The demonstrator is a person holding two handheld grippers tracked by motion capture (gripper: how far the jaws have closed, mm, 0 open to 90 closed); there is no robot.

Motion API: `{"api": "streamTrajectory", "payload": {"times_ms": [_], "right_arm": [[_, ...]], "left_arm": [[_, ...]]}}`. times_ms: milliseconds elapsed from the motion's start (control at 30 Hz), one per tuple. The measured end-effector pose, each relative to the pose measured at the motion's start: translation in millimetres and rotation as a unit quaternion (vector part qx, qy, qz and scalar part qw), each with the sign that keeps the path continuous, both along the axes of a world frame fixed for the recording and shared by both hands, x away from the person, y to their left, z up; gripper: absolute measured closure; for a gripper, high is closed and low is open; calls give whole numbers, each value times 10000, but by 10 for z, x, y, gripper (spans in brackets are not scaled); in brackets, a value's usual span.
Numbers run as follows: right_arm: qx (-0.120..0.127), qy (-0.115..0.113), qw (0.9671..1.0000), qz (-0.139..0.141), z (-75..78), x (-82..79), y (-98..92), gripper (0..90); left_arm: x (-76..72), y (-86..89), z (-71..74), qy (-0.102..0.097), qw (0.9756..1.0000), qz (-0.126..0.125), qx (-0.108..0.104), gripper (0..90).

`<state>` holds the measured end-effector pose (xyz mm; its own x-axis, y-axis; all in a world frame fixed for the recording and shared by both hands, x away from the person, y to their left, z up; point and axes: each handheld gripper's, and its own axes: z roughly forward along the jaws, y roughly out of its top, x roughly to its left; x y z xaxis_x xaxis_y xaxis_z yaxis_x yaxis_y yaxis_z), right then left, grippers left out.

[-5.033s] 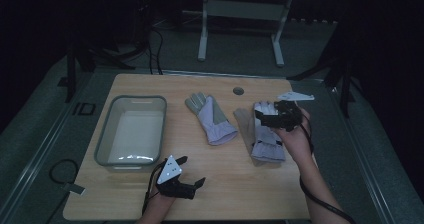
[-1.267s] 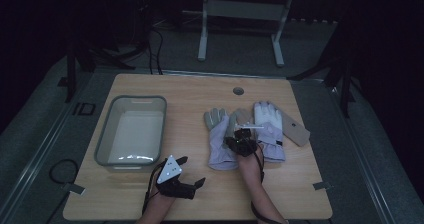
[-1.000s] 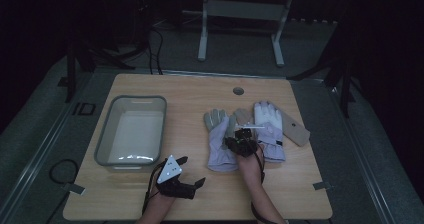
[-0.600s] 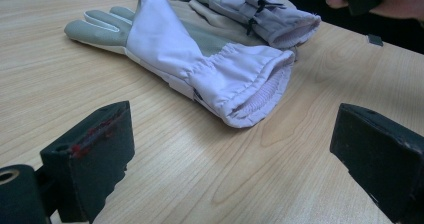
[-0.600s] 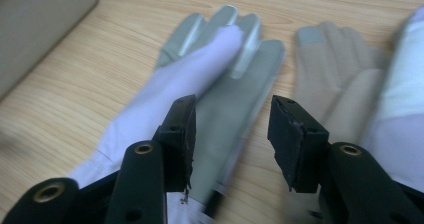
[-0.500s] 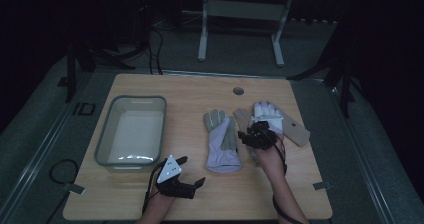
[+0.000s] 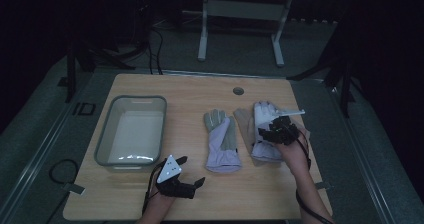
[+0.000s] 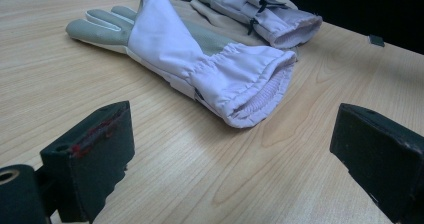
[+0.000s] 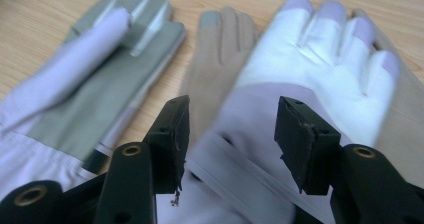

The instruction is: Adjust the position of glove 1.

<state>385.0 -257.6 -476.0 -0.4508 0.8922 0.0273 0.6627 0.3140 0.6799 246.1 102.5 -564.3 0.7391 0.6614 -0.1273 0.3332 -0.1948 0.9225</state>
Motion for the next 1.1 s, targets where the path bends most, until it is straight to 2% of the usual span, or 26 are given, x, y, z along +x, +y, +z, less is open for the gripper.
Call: {"api": "streamTrajectory", "payload": {"times_ms": [100,267,300,433,500,533,567,600,667,733,867,933,1033,1100], "right_arm": [[-150,103,9998,12,-19,29,-111,457],[-137,334,9993,-35,-48,93,-304,481],[-137,334,9993,-35,-48,93,-304,481],[-133,584,9982,20,-47,173,-433,460],[-157,657,9977,31,-53,187,-436,458],[-146,930,9955,101,-83,237,-433,455],[-146,930,9955,101,-83,237,-433,455],[-173,1104,9937,68,-116,286,-422,454],[-173,1104,9937,68,-116,286,-422,454],[-43,1236,9923,60,-161,361,-413,436],[-130,1190,9928,-43,-177,441,-386,428],[-280,1193,9924,-70,-209,486,-361,420],[-349,1406,9894,45,-315,546,-337,487],[-244,1488,9884,170,-368,561,-333,563]], "left_arm": [[-1,0,0,-2,10000,2,2,39],[0,2,0,4,10000,13,-7,39],[0,2,0,4,10000,13,-7,39],[3,-1,0,9,10000,16,7,39],[4,0,0,13,10000,18,10,39],[4,0,0,13,10000,21,11,39],[4,0,0,13,10000,21,11,39],[4,0,0,12,10000,22,12,39],[4,-1,0,13,10000,23,8,39],[5,0,0,16,10000,19,12,39],[4,-2,0,14,10000,17,16,39],[4,-2,0,13,10000,10,17,39],[4,-2,1,15,10000,2,27,39],[2,-3,1,9,10000,4,28,39]]}}
